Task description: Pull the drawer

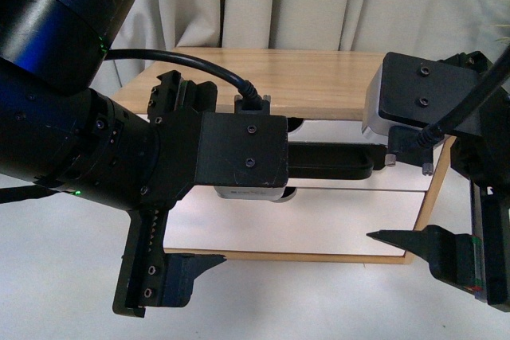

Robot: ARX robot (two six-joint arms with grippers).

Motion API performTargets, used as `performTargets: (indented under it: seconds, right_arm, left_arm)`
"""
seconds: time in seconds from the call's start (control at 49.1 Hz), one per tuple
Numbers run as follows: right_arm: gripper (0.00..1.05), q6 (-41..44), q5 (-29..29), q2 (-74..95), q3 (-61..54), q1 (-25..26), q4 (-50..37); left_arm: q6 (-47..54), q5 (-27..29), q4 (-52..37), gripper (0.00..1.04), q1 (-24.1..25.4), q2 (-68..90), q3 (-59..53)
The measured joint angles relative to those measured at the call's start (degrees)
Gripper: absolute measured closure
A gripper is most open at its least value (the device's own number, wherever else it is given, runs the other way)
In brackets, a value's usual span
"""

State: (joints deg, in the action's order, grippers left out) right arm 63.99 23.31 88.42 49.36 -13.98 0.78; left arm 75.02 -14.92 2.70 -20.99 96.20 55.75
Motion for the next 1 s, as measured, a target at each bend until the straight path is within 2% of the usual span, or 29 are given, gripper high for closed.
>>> performTargets:
  seconds: [0.55,0.997]
  right_arm:
    - [0.09,-2.7,-0.5,4.7,3.0,-1.2,-2.2]
    - [0.09,-4.4,-1.1,5.3,4.3,-2.8,-0.3]
  left_arm:
    - [1.4,1.1,0.1,0.06,-0.1,1.8,1.1]
    - [1.3,0.9,0.2,0.06,0.0,2.0,1.2]
